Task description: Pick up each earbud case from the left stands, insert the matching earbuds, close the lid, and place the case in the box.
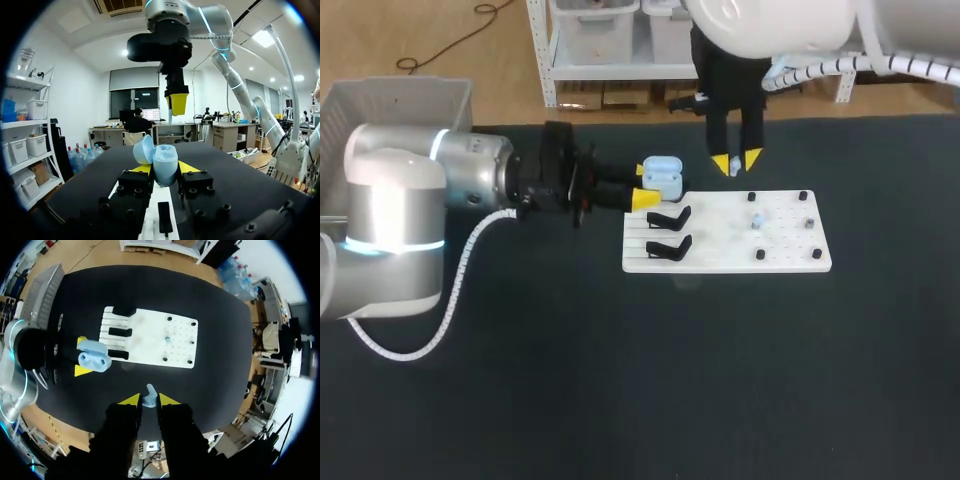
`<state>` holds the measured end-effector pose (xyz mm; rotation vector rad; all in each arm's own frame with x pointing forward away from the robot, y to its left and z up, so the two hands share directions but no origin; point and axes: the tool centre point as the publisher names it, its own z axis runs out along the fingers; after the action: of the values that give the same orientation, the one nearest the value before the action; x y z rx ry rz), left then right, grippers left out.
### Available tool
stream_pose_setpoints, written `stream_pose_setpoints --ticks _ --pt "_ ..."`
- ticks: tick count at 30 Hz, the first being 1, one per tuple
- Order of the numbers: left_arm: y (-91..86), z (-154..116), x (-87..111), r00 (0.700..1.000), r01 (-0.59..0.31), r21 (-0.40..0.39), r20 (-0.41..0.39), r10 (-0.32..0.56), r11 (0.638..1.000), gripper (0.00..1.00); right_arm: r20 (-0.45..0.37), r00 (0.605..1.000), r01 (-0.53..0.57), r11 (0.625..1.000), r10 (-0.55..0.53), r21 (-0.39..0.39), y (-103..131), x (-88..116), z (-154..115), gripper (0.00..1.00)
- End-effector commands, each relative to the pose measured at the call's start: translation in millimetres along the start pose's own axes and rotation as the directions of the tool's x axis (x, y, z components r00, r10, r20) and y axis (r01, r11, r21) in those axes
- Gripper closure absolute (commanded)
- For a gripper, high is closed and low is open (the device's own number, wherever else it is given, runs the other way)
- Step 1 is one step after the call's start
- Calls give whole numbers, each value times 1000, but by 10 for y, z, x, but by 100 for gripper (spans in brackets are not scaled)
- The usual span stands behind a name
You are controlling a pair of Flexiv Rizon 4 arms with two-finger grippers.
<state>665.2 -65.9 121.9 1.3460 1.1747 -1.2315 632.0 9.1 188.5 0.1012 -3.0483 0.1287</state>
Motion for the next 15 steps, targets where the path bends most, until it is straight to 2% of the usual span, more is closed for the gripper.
stream_pose_setpoints --ticks 1,7,15 --pt "-46 52 3 1000 -3 -3 -8 3 1000 100 -30 999 -38 999 37 -4 28 -83 10 100" --pt "-76 131 29 1000 -7 19 -12 8 1000 100 -38 995 -94 995 94 15 31 -67 24 100" --pt "-64 185 59 1000 -14 26 -8 14 1000 100 -36 987 -156 988 155 -10 39 -37 3 100"
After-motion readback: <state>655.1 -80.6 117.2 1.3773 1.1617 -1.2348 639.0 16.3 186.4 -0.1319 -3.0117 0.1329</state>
